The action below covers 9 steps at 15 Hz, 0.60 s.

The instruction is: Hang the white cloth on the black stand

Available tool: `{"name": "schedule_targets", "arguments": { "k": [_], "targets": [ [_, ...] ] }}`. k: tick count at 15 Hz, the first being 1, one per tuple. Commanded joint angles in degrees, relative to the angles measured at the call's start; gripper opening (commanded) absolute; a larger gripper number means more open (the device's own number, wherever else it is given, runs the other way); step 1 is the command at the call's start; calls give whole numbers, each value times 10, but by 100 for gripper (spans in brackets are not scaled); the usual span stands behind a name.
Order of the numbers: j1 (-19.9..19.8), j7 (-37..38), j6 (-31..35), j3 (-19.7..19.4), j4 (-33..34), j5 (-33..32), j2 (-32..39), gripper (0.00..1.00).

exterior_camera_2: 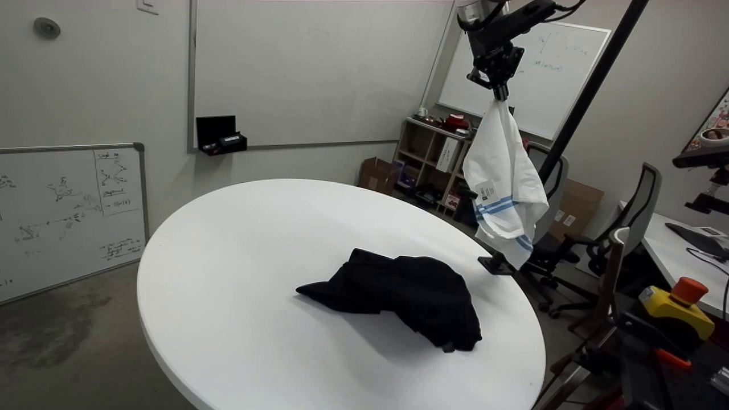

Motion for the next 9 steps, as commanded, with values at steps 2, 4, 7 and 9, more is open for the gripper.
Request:
{"name": "schedule_targets", "arguments": {
  "k": [2, 4, 7, 9],
  "targets": [
    [37, 6, -56, -22, 54, -51, 27, 0],
    [40, 2, -72, -20, 66, -56, 32, 26],
    [45, 4, -86, -18, 79, -66, 42, 42],
    [48, 5, -93, -18, 86, -74, 48, 56]
  ]
}}
